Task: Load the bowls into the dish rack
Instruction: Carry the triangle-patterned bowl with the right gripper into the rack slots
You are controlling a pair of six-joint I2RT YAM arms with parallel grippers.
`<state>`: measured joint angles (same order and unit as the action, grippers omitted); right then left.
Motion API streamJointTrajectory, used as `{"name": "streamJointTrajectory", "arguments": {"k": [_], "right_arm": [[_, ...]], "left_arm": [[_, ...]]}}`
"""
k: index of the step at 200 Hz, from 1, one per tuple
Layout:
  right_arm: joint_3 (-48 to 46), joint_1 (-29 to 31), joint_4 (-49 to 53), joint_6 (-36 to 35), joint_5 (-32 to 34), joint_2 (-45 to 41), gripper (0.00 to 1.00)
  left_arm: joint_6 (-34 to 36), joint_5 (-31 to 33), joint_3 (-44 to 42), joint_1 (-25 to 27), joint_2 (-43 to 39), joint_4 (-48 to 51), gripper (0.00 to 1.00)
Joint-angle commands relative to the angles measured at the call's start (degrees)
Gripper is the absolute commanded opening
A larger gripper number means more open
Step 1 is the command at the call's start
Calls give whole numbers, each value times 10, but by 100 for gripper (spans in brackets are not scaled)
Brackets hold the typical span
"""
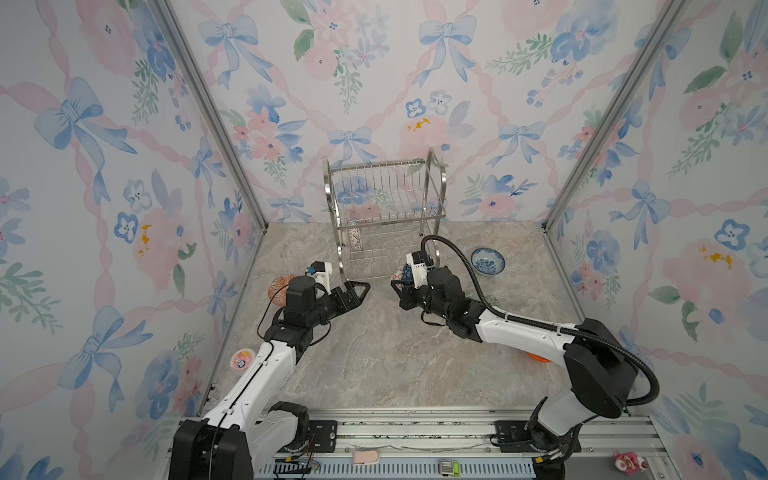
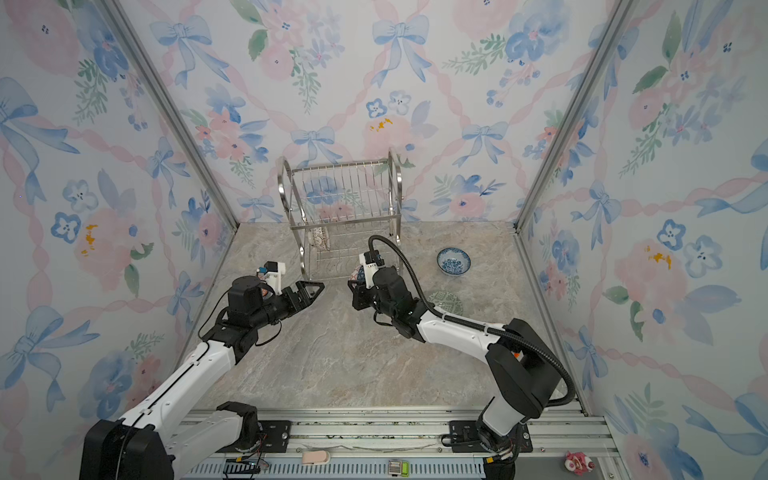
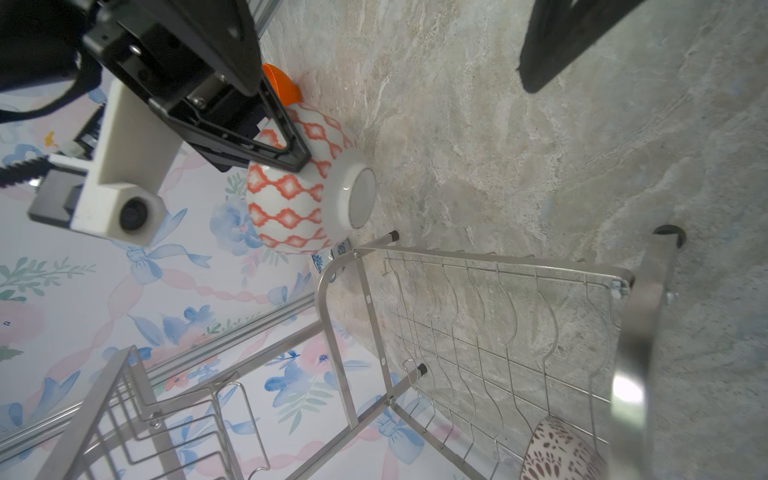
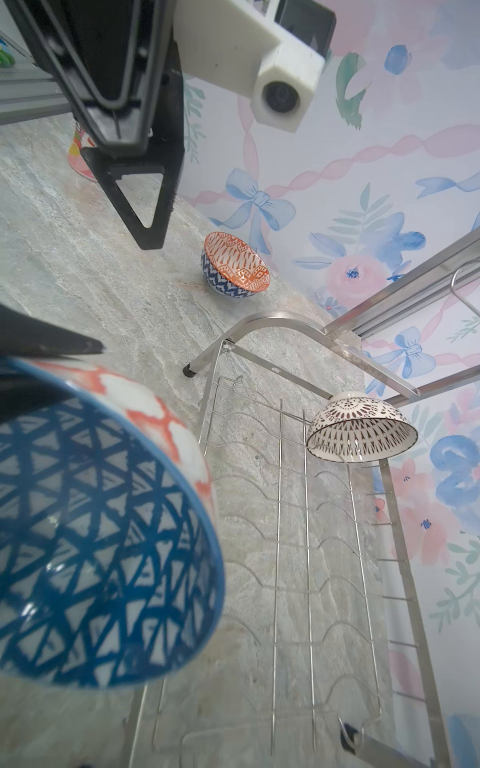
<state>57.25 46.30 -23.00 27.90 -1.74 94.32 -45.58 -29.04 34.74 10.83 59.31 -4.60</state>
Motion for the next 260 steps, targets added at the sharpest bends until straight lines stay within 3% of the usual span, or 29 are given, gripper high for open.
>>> {"name": "streamJointTrajectory", "arguments": {"k": [1, 45, 168, 260], "right_arm": [[27, -10, -116, 15, -27, 34, 0], [76, -23, -145, 35, -57, 95, 0], [150, -78, -375, 170, -137, 248, 0], [270, -98, -411, 199, -151, 358, 0]], "left_arm": [[20, -19, -2, -4, -4, -17, 98], [6, -31, -18, -3, -8, -44, 98], [-17, 5, -32, 4, 14, -82, 98], [-15, 18, -6, 6, 62, -100, 98]]}}
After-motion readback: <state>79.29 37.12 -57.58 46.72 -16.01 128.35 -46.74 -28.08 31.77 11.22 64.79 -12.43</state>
